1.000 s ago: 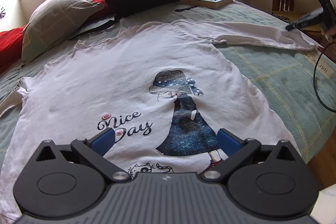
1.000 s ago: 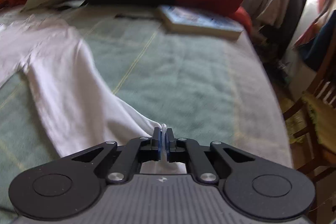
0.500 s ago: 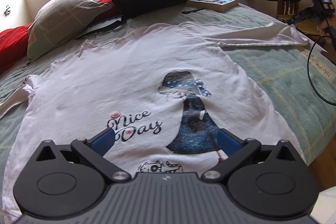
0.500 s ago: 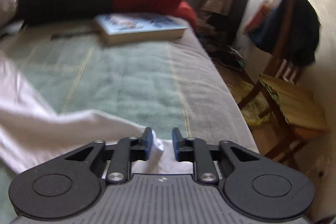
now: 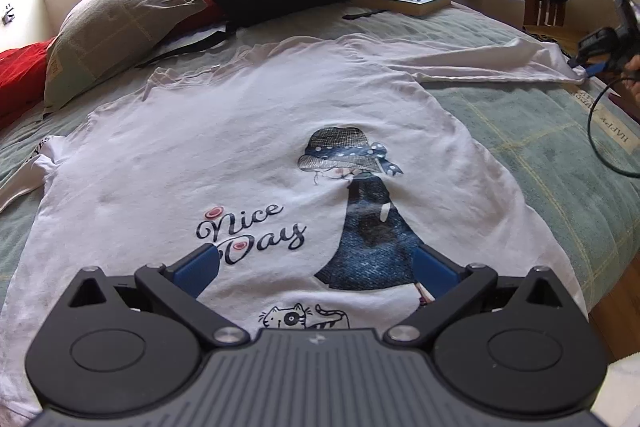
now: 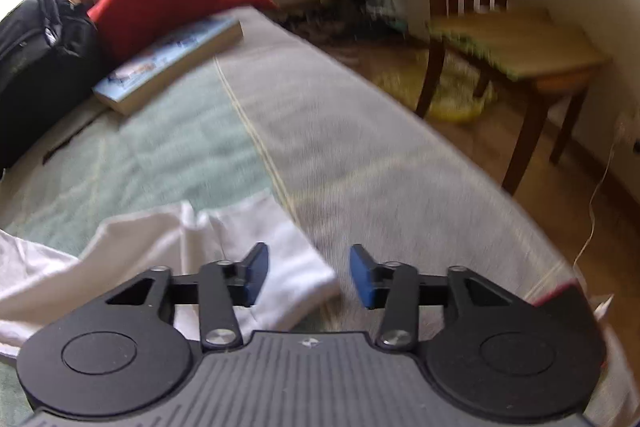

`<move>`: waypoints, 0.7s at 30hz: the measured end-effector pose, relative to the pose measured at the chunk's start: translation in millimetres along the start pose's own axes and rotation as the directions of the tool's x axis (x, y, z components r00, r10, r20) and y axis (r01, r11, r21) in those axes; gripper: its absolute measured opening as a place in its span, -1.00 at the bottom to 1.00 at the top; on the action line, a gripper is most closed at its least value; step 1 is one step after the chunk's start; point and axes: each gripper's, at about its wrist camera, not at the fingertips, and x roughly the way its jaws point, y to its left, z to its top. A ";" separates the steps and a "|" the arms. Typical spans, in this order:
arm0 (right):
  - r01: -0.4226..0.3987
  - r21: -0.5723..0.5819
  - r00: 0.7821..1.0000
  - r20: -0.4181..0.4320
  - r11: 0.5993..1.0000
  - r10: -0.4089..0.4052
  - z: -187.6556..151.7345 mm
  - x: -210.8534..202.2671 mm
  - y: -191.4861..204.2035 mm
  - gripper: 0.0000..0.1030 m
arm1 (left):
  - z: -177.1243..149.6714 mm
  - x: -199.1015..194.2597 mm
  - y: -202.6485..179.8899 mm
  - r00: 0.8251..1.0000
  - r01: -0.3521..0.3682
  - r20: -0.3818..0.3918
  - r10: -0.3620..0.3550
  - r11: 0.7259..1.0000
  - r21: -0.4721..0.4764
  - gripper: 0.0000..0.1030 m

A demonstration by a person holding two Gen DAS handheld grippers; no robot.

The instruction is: Fold clothes

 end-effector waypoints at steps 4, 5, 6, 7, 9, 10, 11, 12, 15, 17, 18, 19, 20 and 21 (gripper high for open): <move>0.027 -0.070 0.999 0.023 0.997 -0.025 -12.6 0.1 13.3 -0.59 | -0.5 -1.5 0.2 1.000 -0.005 0.001 0.005 1.000 -0.001 0.99; 0.023 -0.072 0.999 0.035 0.997 -0.020 -13.5 -5.0 14.4 -0.62 | -0.6 -2.1 0.4 1.000 -0.005 0.002 0.005 1.000 0.000 0.99; 0.024 -0.068 0.998 0.051 0.997 -0.021 -13.8 -11.2 14.9 -0.62 | -0.3 -2.1 0.2 1.000 -0.005 0.003 0.005 1.000 -0.001 0.99; 0.029 -0.063 0.998 0.062 0.998 -0.026 -13.7 -17.7 13.8 -0.62 | -0.4 -1.9 0.5 1.000 -0.003 0.005 0.003 1.000 -0.002 0.99; 0.041 -0.058 0.997 0.067 0.997 -0.037 -13.4 -29.8 9.7 -0.63 | -0.4 -1.6 0.9 1.000 0.000 0.007 0.000 1.000 -0.004 0.99; 0.047 -0.056 0.997 0.062 0.997 -0.043 -13.8 -34.2 7.5 -0.63 | -0.6 -1.5 1.0 1.000 0.002 0.009 -0.002 1.000 -0.005 0.99; 0.059 -0.056 0.997 0.048 0.997 -0.057 -14.6 -36.1 5.3 -0.62 | -0.6 -0.7 1.3 1.000 0.005 0.009 -0.005 1.000 -0.005 0.99; 0.077 -0.051 0.997 0.031 0.996 -0.076 -14.9 -36.1 3.0 -0.61 | -0.6 0.0 1.6 1.000 0.009 0.009 -0.009 1.000 -0.006 0.99; 0.164 -0.045 0.986 -0.021 0.985 -0.165 -14.1 -31.6 1.9 -0.61 | -1.1 0.5 2.5 1.000 0.009 0.008 -0.009 1.000 -0.002 0.99; 0.308 -0.084 0.951 -0.005 0.948 -0.309 -12.0 -33.2 14.2 -0.53 | -1.5 -1.8 4.4 1.000 0.005 0.011 -0.005 1.000 -0.002 0.99; 0.337 -0.099 0.941 0.021 0.936 -0.337 -10.2 -37.2 22.0 -0.44 | -1.2 -2.8 6.6 1.000 0.003 0.014 -0.003 1.000 -0.008 0.99; 0.302 -0.108 0.953 0.047 0.947 -0.298 -7.4 -42.7 30.6 -0.42 | -0.8 -3.7 8.8 1.000 0.002 0.018 -0.002 1.000 -0.014 0.99; 0.241 -0.114 0.970 0.065 0.964 -0.235 -4.3 -47.9 39.3 -0.41 | 0.3 -4.1 10.8 1.000 -0.004 0.021 0.005 1.000 -0.019 0.99; 0.173 -0.126 0.983 0.078 0.977 -0.164 -1.2 -51.9 49.9 -0.41 | 1.4 -4.5 12.7 1.000 -0.010 0.025 0.011 1.000 -0.024 0.99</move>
